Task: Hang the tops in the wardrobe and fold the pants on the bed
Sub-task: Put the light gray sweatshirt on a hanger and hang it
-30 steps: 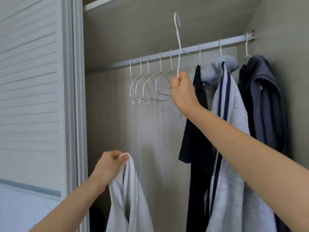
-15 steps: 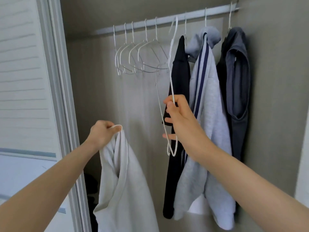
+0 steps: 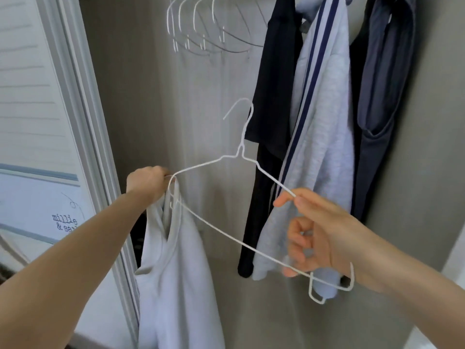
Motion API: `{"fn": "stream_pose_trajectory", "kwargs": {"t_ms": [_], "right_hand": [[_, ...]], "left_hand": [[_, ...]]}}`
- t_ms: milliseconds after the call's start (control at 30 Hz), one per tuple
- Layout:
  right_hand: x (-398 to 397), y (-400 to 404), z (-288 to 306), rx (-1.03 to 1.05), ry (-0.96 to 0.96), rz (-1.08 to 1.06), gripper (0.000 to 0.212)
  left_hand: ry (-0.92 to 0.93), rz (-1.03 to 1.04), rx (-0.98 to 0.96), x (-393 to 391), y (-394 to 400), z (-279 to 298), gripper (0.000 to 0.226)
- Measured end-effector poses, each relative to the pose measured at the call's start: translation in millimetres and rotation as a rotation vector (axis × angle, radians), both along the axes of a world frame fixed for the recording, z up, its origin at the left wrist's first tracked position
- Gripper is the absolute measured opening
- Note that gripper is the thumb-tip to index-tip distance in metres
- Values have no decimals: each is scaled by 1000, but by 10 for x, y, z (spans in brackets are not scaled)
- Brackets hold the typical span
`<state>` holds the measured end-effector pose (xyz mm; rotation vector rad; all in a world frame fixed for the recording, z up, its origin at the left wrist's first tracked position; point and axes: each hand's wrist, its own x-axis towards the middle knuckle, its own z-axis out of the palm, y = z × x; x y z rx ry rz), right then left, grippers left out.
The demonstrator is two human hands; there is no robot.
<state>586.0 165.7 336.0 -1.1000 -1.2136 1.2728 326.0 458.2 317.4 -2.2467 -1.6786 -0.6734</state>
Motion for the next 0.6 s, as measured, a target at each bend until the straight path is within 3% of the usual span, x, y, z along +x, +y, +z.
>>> {"fn": "stream_pose_trajectory", "kwargs": {"t_ms": [100, 300, 467, 600], "right_hand": [[26, 105, -100, -70, -71, 48, 29], [-195, 505, -475, -23, -242, 7, 23], [-496, 651, -744, 59, -350, 42, 20], [-448, 656, -751, 241, -216, -10, 24]], "left_hand": [[-56, -65, -31, -58, -2, -110, 31], [-208, -376, -105, 40, -222, -137, 38], [-581, -531, -191, 285, -553, -39, 46], [-834, -700, -246, 168, -821, 244, 20]]}}
